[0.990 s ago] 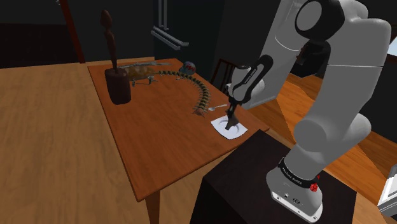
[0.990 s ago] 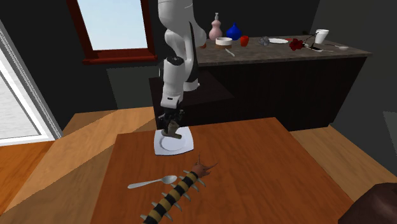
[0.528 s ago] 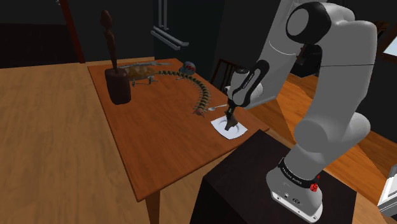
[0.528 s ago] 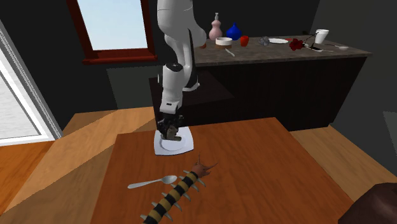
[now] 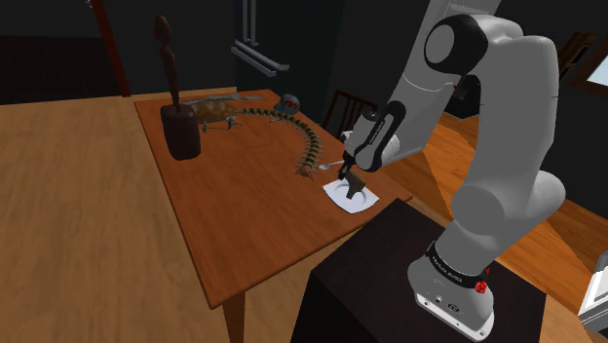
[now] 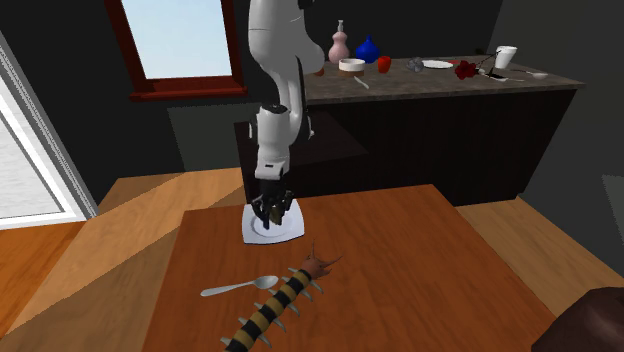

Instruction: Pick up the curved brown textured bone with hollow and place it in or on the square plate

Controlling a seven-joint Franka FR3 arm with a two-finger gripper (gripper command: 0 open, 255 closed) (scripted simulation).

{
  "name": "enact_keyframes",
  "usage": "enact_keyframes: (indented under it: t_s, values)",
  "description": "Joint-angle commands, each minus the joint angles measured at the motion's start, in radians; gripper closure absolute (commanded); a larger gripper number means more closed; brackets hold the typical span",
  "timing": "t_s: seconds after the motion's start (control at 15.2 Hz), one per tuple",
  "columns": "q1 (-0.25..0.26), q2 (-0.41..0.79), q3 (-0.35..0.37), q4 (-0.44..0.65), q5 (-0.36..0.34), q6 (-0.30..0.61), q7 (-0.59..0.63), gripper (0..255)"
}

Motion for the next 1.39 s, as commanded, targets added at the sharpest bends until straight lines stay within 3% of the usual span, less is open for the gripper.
enact_keyframes:
  t_s: [0.0, 0.13, 0.2, 0.46, 0.53, 0.79, 1.32]
  values:
    - [0.004, 0.004, 0.002, -0.002, 0.009, -0.218, -0.004, 255]
    - [0.008, 0.004, -0.001, -0.002, 0.014, -0.217, -0.008, 255]
    - [-0.026, -0.010, 0.015, -0.005, 0.014, -0.227, -0.029, 0]
    - [-0.031, -0.001, 0.014, -0.001, 0.011, -0.221, -0.032, 0]
    - [0.003, 0.004, 0.002, -0.002, 0.007, -0.218, -0.003, 0]
    - [-0.027, -0.149, 0.054, -0.057, 0.045, -0.320, -0.039, 0]
    - [-0.026, -0.149, 0.054, -0.057, 0.046, -0.320, -0.040, 0]
